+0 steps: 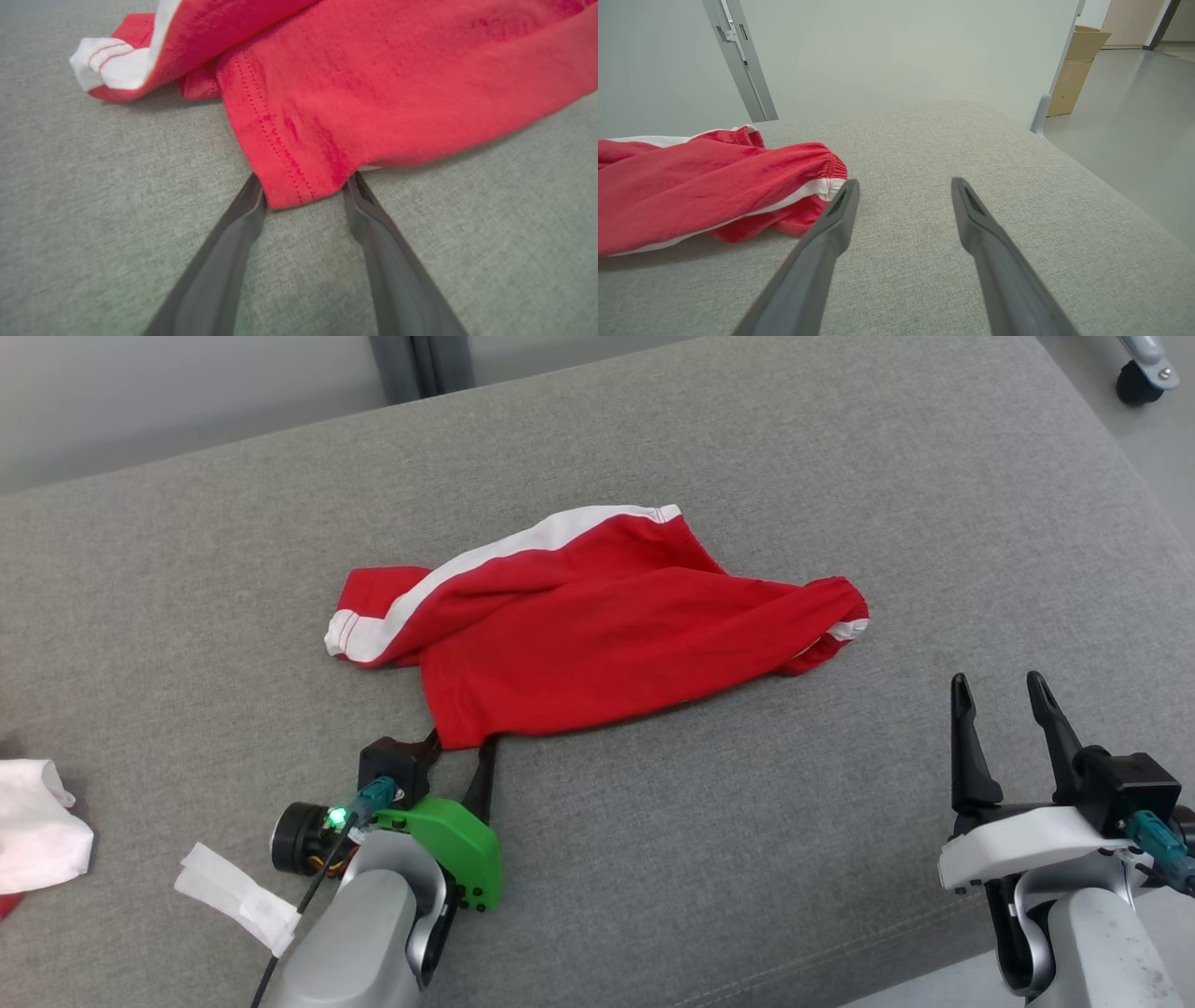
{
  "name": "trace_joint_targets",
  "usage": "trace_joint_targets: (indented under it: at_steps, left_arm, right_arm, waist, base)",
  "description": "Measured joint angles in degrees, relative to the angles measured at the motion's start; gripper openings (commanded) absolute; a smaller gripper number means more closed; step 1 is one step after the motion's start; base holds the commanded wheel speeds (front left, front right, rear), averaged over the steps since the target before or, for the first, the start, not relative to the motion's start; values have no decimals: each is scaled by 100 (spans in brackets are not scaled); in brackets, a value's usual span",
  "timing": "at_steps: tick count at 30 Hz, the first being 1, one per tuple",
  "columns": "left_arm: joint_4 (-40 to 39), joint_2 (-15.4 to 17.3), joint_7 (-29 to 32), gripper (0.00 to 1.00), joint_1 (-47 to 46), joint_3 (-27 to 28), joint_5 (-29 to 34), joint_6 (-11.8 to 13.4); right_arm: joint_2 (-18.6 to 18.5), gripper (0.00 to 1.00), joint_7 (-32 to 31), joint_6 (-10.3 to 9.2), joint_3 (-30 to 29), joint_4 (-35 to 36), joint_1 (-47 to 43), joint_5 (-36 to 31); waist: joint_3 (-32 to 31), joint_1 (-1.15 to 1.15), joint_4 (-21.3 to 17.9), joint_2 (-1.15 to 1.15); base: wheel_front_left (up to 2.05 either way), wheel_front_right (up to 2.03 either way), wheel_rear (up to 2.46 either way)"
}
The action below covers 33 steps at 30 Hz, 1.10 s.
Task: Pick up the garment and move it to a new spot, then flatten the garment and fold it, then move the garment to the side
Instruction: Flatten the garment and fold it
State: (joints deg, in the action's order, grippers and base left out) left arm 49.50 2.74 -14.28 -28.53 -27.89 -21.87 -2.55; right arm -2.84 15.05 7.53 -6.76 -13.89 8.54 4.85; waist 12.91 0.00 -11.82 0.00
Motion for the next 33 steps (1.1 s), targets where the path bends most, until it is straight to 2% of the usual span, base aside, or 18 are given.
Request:
trace_joint_targets:
  at_steps: [1, 2, 3, 8, 14, 21, 24, 28, 33]
  left_arm:
    - [-13, 1, -12, 44, -13, -15, -23, 0]
    - [-57, 1, -37, 3, -20, -46, -60, 0]
    - [-118, 0, -44, 0, -22, -94, -111, -1]
    - [-548, 1, -69, 0, -24, -235, -179, 26]
    - [-1571, 55, -77, 0, 264, -11, 102, 89]
    - [-2587, 424, -86, 0, 1085, 350, 352, 263]
    - [-2833, 576, -62, 0, 1488, 453, 339, 420]
    - [-3041, 714, 369, 0, 1871, 486, 234, 553]
    - [-3119, 740, 800, 0, 1987, 587, -53, 558]
  right_arm:
    - [0, 100, 0, 0, -4, -2, 0, 2]
    - [0, 100, 0, 0, -9, -5, 0, 2]
    - [0, 100, 0, 0, -16, -9, 1, 3]
    - [0, 100, 0, -1, -56, -21, 0, 2]
    - [1, 100, 0, 0, -151, -34, -29, -3]
    - [2, 100, 0, 0, -258, -86, -130, -49]
    - [2, 100, 0, 0, -256, -107, -165, -49]
    - [2, 100, 0, 0, -240, -127, -211, -49]
    - [4, 100, 0, 0, -116, -145, -215, -42]
  waist:
    - [-5, 0, 4, 0]
    - [-14, 0, 14, 0]
    - [-24, 0, 27, 0]
    - [-76, 0, 112, 0]
    - [-172, 0, 303, 0]
    - [-332, 0, 640, 0]
    - [-427, 0, 781, 0]
    - [-536, 0, 903, 0]
    - [-583, 0, 906, 0]
  base:
    - [0, 0, 0]
    - [0, 0, 0]
    - [0, 0, 0]
    - [0, 0, 0]
    - [0, 0, 0]
    - [0, 0, 0]
    - [0, 0, 0]
    - [0, 0, 0]
    - [0, 0, 0]
